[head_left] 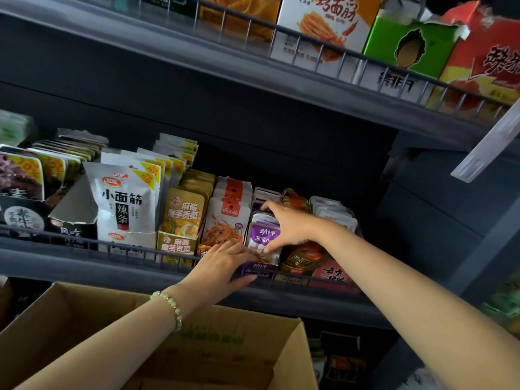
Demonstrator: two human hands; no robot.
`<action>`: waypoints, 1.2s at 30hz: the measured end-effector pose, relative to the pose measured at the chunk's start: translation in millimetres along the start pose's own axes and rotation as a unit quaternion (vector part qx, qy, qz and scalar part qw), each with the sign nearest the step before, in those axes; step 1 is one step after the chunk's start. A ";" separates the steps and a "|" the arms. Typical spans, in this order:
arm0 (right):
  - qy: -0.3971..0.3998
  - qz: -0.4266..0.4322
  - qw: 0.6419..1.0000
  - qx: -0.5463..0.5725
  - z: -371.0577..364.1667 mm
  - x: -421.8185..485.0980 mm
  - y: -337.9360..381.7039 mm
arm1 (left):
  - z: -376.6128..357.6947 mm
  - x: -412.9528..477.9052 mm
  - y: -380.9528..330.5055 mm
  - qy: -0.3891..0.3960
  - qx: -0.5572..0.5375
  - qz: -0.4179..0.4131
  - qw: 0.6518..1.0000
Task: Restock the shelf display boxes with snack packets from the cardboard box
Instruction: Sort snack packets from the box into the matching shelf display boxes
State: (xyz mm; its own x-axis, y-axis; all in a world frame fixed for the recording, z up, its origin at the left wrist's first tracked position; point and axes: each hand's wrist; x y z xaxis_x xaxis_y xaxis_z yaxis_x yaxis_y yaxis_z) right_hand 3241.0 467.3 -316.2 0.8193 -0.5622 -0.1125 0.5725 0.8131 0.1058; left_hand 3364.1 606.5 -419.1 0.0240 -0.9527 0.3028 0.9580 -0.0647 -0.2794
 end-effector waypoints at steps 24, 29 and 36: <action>-0.017 -0.069 0.997 0.033 -8.2 -50.6 -5.6 | 0.2 10.6 -22.6 -0.081 -0.174 0.020 0.981; -0.003 -0.057 0.998 0.025 -7.1 -53.8 0.7 | 7.9 3.6 -16.5 -0.085 -0.151 0.059 0.983; 0.005 -0.086 0.996 0.004 -5.9 -28.3 3.8 | 18.6 -9.5 8.4 -0.041 -0.108 0.113 0.987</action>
State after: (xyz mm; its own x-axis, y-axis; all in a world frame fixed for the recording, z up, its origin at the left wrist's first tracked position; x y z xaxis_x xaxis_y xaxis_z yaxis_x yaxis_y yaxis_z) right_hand 3219.8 487.2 -318.5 0.7094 -0.6908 -0.1398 0.7039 0.7043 0.0919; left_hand 3377.2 620.6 -407.4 0.2607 -0.9238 0.2805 0.8424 0.0758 -0.5334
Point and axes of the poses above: each hand's wrist, its own x-axis towards the middle knuckle, its own z-axis out of the back of the hand, y = z × x, and after that the axes turned 3 degrees about z, right-handed
